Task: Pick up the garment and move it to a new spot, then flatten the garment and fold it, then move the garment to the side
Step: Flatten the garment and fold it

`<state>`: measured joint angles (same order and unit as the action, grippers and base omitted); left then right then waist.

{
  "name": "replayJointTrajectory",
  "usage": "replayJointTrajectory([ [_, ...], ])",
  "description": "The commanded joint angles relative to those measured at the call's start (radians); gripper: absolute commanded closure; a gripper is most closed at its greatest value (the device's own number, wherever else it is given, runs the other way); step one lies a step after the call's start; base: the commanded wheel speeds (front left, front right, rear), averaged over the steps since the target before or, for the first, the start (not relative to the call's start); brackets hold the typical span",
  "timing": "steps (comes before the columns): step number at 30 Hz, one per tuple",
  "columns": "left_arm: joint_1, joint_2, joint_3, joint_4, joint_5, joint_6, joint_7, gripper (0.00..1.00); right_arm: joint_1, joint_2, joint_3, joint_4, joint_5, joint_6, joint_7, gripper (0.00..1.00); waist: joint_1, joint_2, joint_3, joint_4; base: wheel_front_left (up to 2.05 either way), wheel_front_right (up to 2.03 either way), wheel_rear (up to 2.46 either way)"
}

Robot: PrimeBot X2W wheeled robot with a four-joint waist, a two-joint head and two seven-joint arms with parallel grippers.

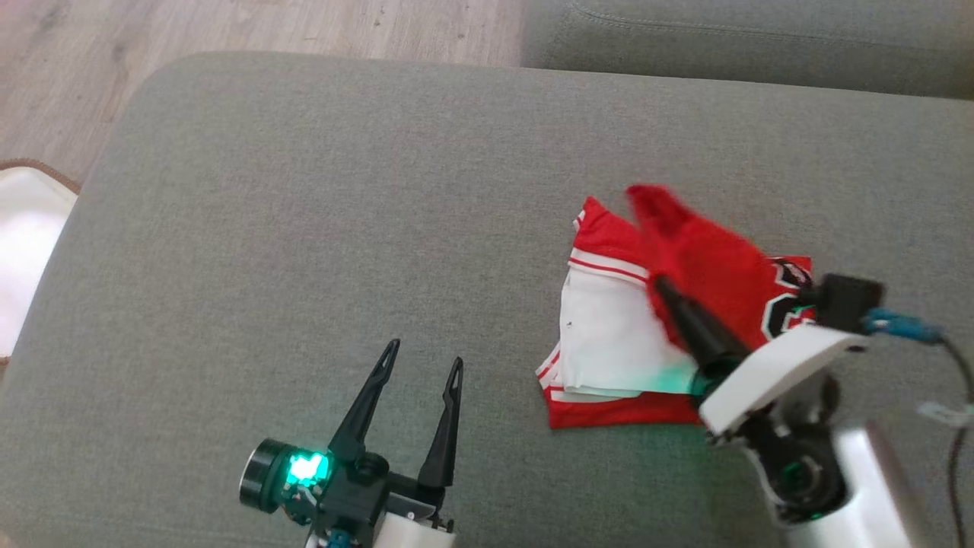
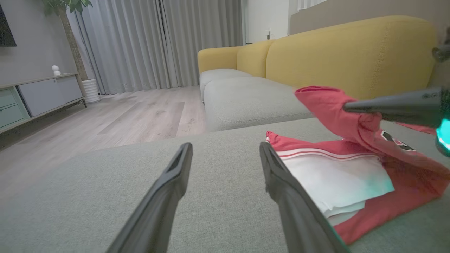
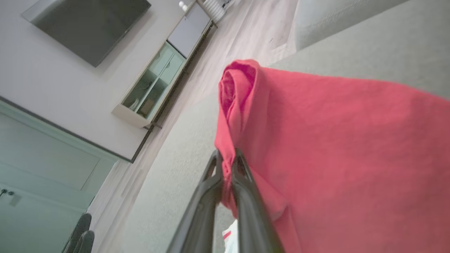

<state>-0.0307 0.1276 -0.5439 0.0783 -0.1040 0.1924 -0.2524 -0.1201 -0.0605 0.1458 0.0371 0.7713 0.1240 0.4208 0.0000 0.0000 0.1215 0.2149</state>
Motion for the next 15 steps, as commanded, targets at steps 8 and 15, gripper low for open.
replayJointTrajectory([
  [8, -0.005, -0.022, 0.060, -0.023, 0.014, -0.007, -0.009, 0.00, -0.075, 0.010, 0.190, 0.103, 0.042, 0.007, -0.058, 0.00, 0.0000, 0.0000, 0.006, 0.015, 0.00, 0.00, 0.00],
  [15, 0.008, -0.028, 0.085, -0.019, 0.015, -0.013, -0.009, 0.00, -0.087, 0.000, 0.196, 0.109, 0.011, 0.007, -0.174, 0.00, 0.0000, 0.0000, -0.022, 0.002, 0.00, 0.00, 0.00],
])
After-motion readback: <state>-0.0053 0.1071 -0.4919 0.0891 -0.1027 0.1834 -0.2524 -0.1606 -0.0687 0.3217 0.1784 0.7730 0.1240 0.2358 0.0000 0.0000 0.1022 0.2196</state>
